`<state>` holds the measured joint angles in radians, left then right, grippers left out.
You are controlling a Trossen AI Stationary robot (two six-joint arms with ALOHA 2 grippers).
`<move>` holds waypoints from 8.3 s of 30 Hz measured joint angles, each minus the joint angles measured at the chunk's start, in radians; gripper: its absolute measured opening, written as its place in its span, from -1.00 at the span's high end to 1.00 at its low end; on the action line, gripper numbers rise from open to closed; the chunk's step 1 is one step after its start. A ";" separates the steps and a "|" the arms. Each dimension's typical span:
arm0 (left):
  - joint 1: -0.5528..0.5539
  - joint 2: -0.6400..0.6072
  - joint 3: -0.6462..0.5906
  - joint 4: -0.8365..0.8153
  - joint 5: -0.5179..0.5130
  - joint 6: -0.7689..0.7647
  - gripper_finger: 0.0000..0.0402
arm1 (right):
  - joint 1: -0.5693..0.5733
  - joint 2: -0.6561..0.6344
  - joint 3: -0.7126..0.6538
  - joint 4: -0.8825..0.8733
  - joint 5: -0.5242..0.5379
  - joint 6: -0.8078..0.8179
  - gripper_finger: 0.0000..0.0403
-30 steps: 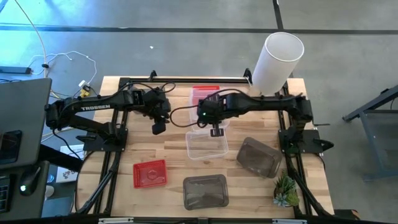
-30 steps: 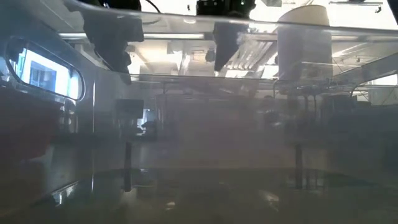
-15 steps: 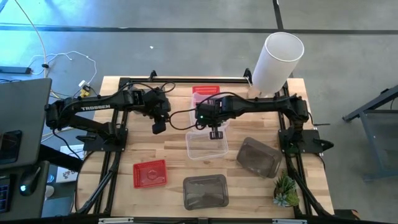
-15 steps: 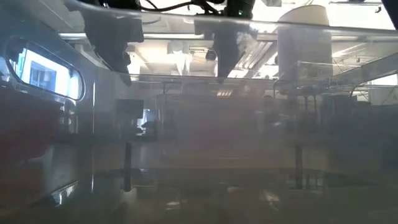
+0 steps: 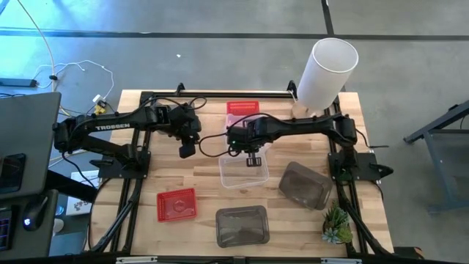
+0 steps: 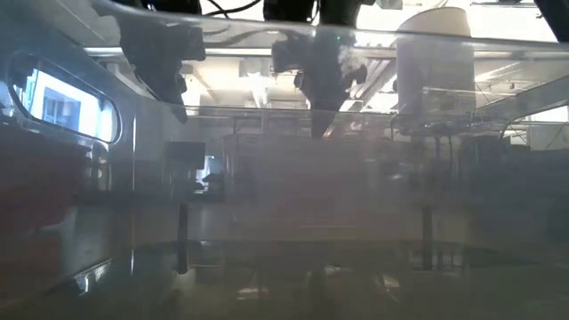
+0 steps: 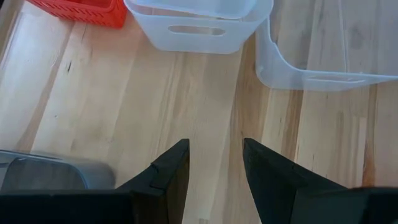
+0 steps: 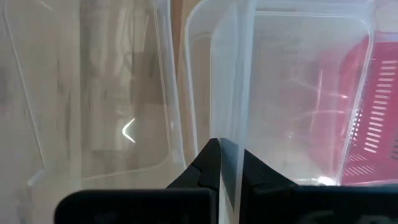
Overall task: Stack baskets by color
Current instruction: Stack the top right transparent bin on the top transparent bin, then stack the left black transparent bin on the bottom black transparent bin
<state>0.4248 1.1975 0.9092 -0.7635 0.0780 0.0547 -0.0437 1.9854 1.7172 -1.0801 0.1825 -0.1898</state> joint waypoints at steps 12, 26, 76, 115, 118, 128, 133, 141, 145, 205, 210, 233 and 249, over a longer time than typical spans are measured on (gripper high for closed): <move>0.000 0.000 0.000 0.000 0.000 0.000 0.32 | -0.006 0.018 0.000 0.013 0.018 -0.002 0.94; 0.000 0.000 0.000 -0.003 0.000 -0.008 0.32 | -0.012 0.018 0.098 -0.065 0.125 0.061 0.26; 0.246 0.145 0.000 -0.189 -0.236 0.211 0.32 | -0.154 -0.161 0.372 -0.491 0.251 0.170 0.24; 0.277 0.303 0.000 -0.186 -0.142 0.101 0.99 | -0.179 -0.160 0.372 -0.464 0.263 0.246 0.24; 0.251 0.284 0.009 -0.207 -0.141 0.082 1.00 | -0.179 -0.160 0.372 -0.464 0.281 0.284 0.24; 0.077 0.145 0.029 -0.265 -0.141 0.000 1.00 | -0.179 -0.160 0.371 -0.463 0.284 0.373 0.24; -0.053 0.083 0.029 -0.265 -0.137 -0.079 1.00 | -0.179 -0.160 0.371 -0.463 0.284 0.452 0.24; -0.274 0.032 0.053 -0.274 -0.116 -0.227 1.00 | -0.178 -0.160 0.371 -0.457 0.329 0.557 0.24; -0.380 0.031 0.091 -0.273 -0.125 -0.293 1.00 | -0.176 -0.160 0.371 -0.458 0.318 0.599 0.24; -0.995 0.550 0.723 -0.652 -0.247 -0.031 1.00 | 0.415 -0.042 0.368 0.159 -0.134 -0.139 0.24; -0.995 0.553 0.724 -0.654 -0.258 -0.017 1.00 | 0.415 0.004 0.368 0.222 -0.134 -0.198 0.24; -0.997 0.553 0.723 -0.650 -0.292 0.078 1.00 | 0.368 0.106 0.368 0.299 -0.197 -0.208 0.24; -1.022 0.552 0.723 -0.636 -0.354 0.089 1.00 | 0.340 0.132 0.369 0.249 -0.262 -0.125 0.44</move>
<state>-0.5976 1.7493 1.6325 -1.3991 -0.2764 0.1436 0.2962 2.1170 2.0857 -0.8312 -0.0792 -0.3145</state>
